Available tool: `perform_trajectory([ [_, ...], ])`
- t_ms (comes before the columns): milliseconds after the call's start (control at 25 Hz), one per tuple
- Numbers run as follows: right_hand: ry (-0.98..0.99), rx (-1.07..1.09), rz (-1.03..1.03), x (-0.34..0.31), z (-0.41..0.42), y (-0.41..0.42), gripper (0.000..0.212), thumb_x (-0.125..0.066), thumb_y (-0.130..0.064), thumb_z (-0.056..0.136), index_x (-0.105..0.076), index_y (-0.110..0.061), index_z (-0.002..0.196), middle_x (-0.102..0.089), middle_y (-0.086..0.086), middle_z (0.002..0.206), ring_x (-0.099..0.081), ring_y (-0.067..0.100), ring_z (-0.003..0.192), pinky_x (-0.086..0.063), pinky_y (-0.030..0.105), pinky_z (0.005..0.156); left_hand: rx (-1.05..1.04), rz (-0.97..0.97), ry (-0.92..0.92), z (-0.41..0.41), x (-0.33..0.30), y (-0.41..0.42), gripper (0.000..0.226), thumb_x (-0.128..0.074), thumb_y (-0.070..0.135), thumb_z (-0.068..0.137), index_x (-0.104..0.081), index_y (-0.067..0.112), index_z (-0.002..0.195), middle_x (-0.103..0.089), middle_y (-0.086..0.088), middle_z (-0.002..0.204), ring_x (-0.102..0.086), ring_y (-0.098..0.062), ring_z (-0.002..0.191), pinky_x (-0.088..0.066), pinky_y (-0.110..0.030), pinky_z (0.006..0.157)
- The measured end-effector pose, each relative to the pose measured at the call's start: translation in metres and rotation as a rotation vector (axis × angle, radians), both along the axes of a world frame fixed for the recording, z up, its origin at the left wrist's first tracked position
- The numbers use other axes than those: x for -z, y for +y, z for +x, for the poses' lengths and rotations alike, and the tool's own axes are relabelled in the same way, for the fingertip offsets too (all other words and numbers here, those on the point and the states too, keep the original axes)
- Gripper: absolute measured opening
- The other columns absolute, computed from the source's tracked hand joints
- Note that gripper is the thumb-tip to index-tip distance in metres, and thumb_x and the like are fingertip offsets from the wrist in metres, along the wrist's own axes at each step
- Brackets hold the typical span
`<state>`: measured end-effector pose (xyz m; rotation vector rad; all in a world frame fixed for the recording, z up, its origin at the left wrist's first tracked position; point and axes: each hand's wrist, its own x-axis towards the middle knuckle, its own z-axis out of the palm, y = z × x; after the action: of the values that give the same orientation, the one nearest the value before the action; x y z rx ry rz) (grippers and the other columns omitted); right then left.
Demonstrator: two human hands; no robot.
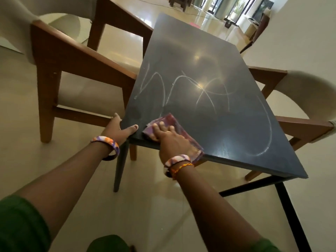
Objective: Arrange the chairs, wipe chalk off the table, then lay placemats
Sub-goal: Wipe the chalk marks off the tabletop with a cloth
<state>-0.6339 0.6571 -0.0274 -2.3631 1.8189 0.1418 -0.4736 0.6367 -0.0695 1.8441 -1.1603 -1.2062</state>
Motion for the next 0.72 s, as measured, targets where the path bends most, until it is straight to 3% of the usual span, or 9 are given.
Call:
perform_trajectory([
  [80, -0.03, -0.15, 0.018, -0.002, 0.018, 0.007, 0.059, -0.039, -0.011, 0.096, -0.02, -0.033, 0.148, -0.014, -0.006, 0.157, -0.017, 0.025, 0.143, -0.034, 0.053, 0.107, -0.166, 0.044, 0.048, -0.011, 0.001, -0.003, 0.059, -0.04, 0.04, 0.097, -0.03, 0.004, 0.142, -0.037, -0.017, 0.145, -0.038, -0.033, 0.131, -0.032, -0.042, 0.104],
  [120, -0.026, -0.2, 0.026, 0.001, 0.015, 0.009, 0.059, -0.038, -0.011, 0.096, -0.02, -0.035, 0.147, -0.015, -0.007, 0.157, -0.016, 0.024, 0.144, -0.035, 0.051, 0.107, -0.23, 0.114, 0.05, -0.013, -0.002, -0.011, 0.06, -0.031, 0.046, 0.098, -0.039, 0.001, 0.136, -0.043, -0.02, 0.14, -0.042, -0.035, 0.127, -0.033, -0.042, 0.103],
  [240, 0.016, -0.24, 0.041, 0.001, -0.009, 0.001, 0.058, -0.039, -0.014, 0.098, -0.02, -0.039, 0.147, -0.017, -0.01, 0.156, -0.02, 0.022, 0.143, -0.04, 0.046, 0.104, -0.222, 0.332, -0.032, -0.012, -0.014, -0.04, 0.071, -0.012, 0.052, 0.097, -0.037, -0.001, 0.137, -0.038, -0.021, 0.143, -0.036, -0.035, 0.132, -0.024, -0.043, 0.108],
  [520, 0.145, -0.03, -0.007, -0.011, 0.001, -0.125, 0.048, -0.036, -0.025, 0.101, -0.025, -0.036, 0.146, -0.029, -0.005, 0.153, -0.037, 0.027, 0.135, -0.036, 0.044, 0.103, -0.212, 0.262, -0.179, -0.018, 0.0, -0.058, 0.069, -0.009, 0.05, 0.098, -0.044, -0.003, 0.127, -0.055, -0.019, 0.111, -0.053, -0.032, 0.104, -0.039, -0.04, 0.088],
  [600, 0.137, -0.059, -0.014, -0.009, 0.003, -0.114, 0.05, -0.036, -0.021, 0.101, -0.022, -0.034, 0.148, -0.024, -0.005, 0.155, -0.034, 0.028, 0.136, -0.038, 0.045, 0.102, -0.215, 0.252, -0.173, -0.017, -0.002, -0.058, 0.068, -0.009, 0.048, 0.098, -0.044, -0.003, 0.126, -0.053, -0.017, 0.102, -0.053, -0.031, 0.1, -0.039, -0.038, 0.084],
  [720, 0.078, -0.201, 0.006, -0.001, -0.006, -0.046, 0.057, -0.036, -0.016, 0.099, -0.014, -0.035, 0.148, -0.012, -0.008, 0.158, -0.02, 0.023, 0.143, -0.039, 0.044, 0.104, -0.198, 0.25, -0.158, -0.018, -0.003, -0.057, 0.068, -0.009, 0.048, 0.098, -0.045, -0.003, 0.126, -0.056, -0.02, 0.112, -0.054, -0.033, 0.109, -0.04, -0.04, 0.088],
])
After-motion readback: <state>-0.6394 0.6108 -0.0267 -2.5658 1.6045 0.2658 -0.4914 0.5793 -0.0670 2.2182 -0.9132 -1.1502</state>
